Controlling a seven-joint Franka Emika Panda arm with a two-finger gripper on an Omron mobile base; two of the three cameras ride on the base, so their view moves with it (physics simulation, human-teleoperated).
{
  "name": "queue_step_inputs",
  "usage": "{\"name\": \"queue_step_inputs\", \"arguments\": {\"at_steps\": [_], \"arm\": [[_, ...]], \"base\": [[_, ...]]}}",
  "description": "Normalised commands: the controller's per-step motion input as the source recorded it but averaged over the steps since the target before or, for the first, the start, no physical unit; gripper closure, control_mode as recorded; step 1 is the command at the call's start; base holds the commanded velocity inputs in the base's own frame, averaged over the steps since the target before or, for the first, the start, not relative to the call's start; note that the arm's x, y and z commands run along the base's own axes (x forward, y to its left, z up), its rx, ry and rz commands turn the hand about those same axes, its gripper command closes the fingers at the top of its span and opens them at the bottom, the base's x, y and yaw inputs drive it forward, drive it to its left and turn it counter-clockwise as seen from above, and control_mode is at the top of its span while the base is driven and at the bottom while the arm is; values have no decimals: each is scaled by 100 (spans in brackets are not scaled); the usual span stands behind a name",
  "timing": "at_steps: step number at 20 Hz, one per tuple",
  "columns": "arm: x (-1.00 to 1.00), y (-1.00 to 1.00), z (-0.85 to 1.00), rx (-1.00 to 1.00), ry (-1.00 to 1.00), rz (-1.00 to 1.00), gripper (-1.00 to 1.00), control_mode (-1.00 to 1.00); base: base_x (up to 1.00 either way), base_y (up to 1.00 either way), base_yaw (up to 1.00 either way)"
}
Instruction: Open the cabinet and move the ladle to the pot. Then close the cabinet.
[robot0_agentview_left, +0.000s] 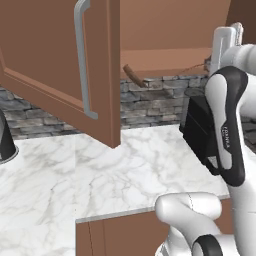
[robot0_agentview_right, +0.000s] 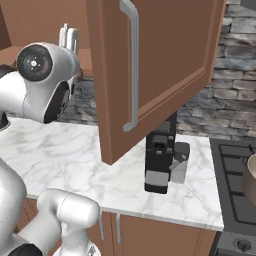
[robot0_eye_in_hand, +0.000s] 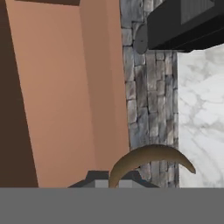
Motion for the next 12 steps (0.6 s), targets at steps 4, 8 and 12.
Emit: {"name": "queue_step_inputs", "arguments": {"at_steps": [4,8,12], "arm": [[-50,-9,1,-18,-5,-9,100,-100],[-49,-28,0,-14,-2,-7,100,-100],[-55,-42,0,-9,0,-5,100,-100]], "base": [[0,0,0],[0,0,0],[0,0,0]]}}
